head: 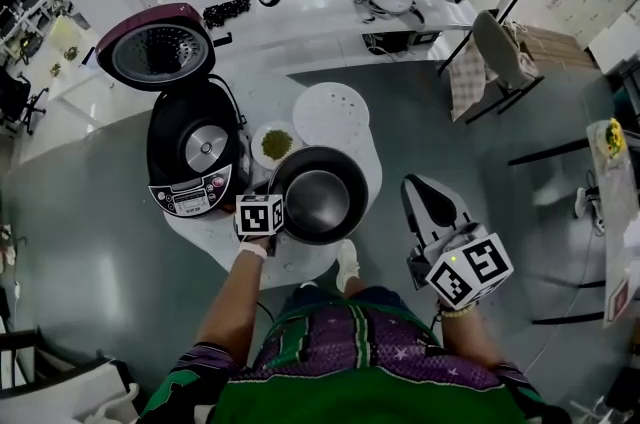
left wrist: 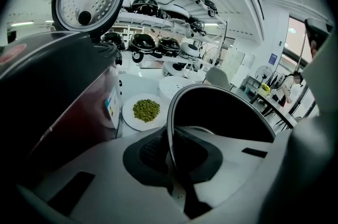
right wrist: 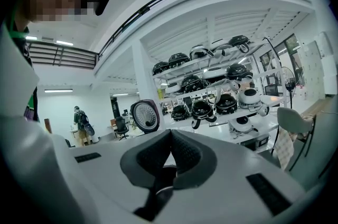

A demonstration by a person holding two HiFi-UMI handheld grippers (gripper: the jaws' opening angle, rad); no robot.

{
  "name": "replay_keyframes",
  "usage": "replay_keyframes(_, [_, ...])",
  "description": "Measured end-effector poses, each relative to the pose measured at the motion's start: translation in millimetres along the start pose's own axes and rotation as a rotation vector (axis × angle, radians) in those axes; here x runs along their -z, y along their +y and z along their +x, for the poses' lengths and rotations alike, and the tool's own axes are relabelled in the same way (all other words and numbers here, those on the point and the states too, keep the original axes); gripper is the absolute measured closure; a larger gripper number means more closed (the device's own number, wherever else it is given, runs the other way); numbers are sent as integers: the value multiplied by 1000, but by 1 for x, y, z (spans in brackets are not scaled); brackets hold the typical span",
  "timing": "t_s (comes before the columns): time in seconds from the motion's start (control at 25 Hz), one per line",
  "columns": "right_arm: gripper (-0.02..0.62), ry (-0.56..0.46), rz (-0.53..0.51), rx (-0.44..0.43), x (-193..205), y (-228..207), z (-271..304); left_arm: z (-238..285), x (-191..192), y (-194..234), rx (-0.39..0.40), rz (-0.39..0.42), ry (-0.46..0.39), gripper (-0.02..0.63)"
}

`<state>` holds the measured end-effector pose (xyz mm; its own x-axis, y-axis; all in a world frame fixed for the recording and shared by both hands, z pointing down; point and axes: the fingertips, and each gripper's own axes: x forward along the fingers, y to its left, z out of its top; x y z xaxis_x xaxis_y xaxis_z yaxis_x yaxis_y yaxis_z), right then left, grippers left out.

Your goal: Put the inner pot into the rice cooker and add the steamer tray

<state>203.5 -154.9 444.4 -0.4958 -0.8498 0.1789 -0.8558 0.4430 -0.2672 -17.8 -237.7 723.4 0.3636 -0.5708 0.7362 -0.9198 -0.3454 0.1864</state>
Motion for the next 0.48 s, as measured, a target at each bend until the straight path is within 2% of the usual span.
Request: replay_keyframes(0.48, [589, -3, -5, -10, -3, 5, -7, -16, 4, -9, 52, -108, 16, 569])
